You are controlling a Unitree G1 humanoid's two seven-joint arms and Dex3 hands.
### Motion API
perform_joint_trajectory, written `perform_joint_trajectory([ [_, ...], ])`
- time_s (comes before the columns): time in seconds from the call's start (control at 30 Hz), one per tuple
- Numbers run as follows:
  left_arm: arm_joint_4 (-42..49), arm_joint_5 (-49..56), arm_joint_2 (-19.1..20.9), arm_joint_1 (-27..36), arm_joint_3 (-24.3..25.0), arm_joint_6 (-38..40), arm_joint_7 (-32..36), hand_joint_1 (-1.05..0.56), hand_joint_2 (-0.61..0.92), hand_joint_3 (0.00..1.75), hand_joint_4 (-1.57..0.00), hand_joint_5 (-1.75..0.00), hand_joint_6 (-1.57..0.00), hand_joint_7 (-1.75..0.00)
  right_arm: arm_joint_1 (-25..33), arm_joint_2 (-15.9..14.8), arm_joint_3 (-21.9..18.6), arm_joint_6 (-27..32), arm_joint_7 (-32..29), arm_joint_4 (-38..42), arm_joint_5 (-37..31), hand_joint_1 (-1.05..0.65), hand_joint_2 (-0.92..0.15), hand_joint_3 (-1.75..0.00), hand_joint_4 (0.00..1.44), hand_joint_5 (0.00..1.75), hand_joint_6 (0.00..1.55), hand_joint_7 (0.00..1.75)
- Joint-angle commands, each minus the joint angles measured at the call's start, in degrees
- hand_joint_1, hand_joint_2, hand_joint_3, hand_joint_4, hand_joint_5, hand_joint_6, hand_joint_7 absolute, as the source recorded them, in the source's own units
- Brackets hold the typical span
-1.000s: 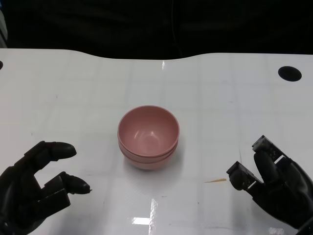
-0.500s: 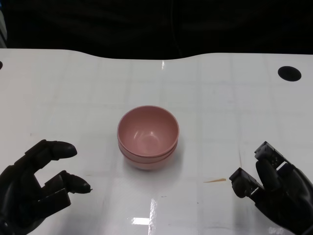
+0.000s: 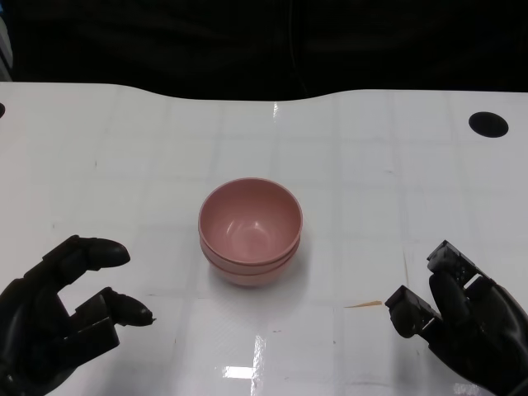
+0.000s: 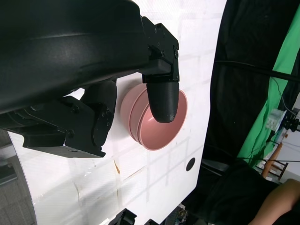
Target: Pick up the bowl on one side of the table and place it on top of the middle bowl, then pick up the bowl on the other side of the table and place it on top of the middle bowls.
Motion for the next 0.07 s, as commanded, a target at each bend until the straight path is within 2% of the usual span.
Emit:
perform_joint_trajectory([
  [0.03,0.21,0.41,0.53,0.24,0.46,-0.29,-0.04,0.26,0.92,1.44,-0.60,-1.75,-0.29,-1.75,-0.23,-0.25,-0.43,-0.87,0.46,0.15,-0.29,-0.10,-0.61,-1.14,0.81,1.75,0.60,1.73],
  [0.07,-0.11,0.01,0.29,0.18,0.62,0.26,0.51,0.27,0.92,1.44,-0.59,-1.75,-0.28,-1.75,-0.07,0.02,-0.48,-1.19,0.56,0.19,-0.28,-0.11,-0.62,-1.13,0.80,1.75,0.60,1.72],
])
